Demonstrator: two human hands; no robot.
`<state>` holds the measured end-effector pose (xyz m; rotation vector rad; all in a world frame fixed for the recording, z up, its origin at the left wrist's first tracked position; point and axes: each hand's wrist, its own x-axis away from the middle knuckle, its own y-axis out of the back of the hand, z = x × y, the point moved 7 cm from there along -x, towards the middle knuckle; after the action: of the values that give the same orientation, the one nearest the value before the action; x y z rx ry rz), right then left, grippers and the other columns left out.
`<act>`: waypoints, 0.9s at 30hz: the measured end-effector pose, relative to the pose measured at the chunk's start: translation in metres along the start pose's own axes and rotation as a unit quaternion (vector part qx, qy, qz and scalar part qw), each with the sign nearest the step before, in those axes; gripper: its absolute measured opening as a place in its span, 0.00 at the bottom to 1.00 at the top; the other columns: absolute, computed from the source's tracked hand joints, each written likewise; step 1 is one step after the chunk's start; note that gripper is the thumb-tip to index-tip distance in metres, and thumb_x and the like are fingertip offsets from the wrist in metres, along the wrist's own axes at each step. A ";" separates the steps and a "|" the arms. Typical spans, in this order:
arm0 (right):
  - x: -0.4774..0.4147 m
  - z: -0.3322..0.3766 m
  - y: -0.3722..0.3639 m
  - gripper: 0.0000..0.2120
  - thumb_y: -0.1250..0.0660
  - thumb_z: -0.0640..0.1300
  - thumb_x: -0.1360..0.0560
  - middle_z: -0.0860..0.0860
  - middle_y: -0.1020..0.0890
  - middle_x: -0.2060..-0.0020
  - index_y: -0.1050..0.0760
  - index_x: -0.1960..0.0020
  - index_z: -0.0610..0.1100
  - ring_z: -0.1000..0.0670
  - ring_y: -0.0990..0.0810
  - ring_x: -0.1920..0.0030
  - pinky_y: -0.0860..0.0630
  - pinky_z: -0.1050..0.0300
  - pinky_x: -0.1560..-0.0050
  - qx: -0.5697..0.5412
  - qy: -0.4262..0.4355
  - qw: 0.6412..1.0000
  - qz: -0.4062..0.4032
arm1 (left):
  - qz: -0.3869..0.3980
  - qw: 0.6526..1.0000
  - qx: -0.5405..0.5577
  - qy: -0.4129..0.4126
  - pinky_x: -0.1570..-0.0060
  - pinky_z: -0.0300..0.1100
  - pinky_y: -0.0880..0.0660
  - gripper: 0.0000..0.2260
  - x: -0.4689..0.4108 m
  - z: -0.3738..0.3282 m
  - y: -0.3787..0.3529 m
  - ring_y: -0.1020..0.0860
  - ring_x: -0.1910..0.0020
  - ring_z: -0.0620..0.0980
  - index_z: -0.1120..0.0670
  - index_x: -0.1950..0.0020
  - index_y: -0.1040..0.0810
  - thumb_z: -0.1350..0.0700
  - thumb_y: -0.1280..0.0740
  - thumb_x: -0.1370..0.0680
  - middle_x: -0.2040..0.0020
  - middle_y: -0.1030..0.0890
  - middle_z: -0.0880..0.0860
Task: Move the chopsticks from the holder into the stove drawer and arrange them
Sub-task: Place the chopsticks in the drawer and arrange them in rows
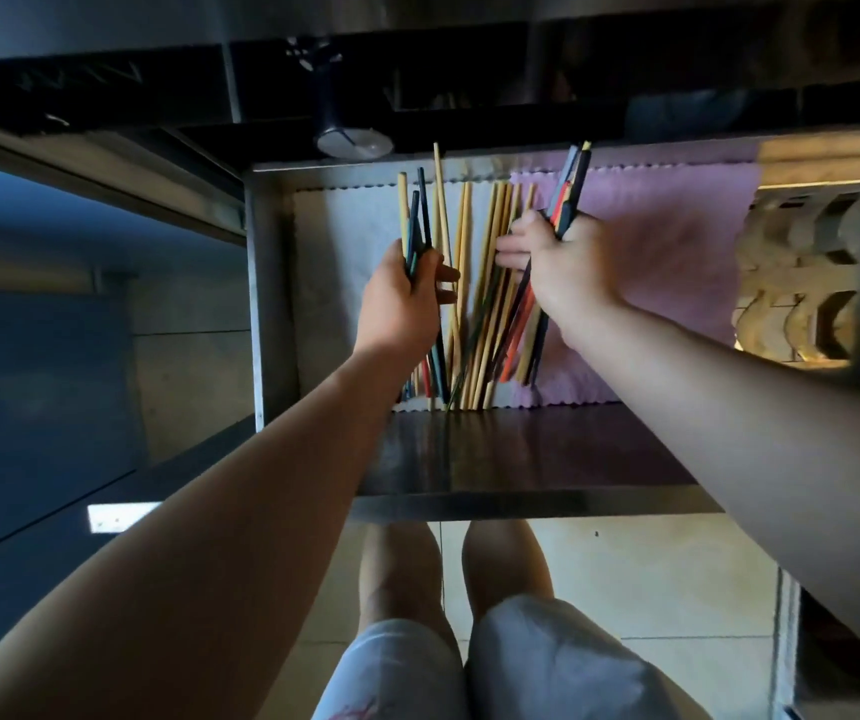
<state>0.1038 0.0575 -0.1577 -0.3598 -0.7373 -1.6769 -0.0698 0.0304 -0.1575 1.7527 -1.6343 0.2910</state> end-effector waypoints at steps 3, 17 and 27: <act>-0.015 -0.013 -0.014 0.08 0.42 0.43 0.19 0.45 0.16 0.58 0.26 0.50 0.40 0.50 0.15 0.61 0.20 0.56 0.59 0.020 -0.033 0.999 0.018 | 0.015 0.999 0.002 0.034 0.62 0.43 0.23 0.04 -0.016 0.017 -0.005 0.15 0.59 0.48 0.52 0.51 0.27 0.54 0.39 0.18 0.55 0.15 0.52; -0.010 -0.020 -0.005 0.24 0.32 0.44 0.25 0.44 0.29 0.34 0.34 0.31 0.44 0.42 0.27 0.36 0.26 0.51 0.40 0.359 0.005 0.931 -0.059 | 0.030 0.977 -0.179 0.114 0.67 0.41 0.26 0.18 -0.038 0.059 0.011 0.21 0.54 0.52 0.53 0.42 0.30 0.54 0.28 0.27 0.49 0.21 0.52; -0.007 -0.021 -0.070 0.14 0.35 0.53 0.22 0.50 0.24 0.56 0.26 0.45 0.44 0.47 0.24 0.58 0.28 0.57 0.60 0.378 0.026 0.924 0.055 | -0.025 0.963 -0.247 0.103 0.59 0.45 0.28 0.11 -0.030 0.072 0.021 0.24 0.54 0.53 0.54 0.45 0.29 0.56 0.33 0.26 0.48 0.23 0.54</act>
<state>0.0417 0.0555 -0.1963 0.1878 -1.2293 -1.1733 -0.1163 0.0098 -0.2207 1.3339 -1.3652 0.0312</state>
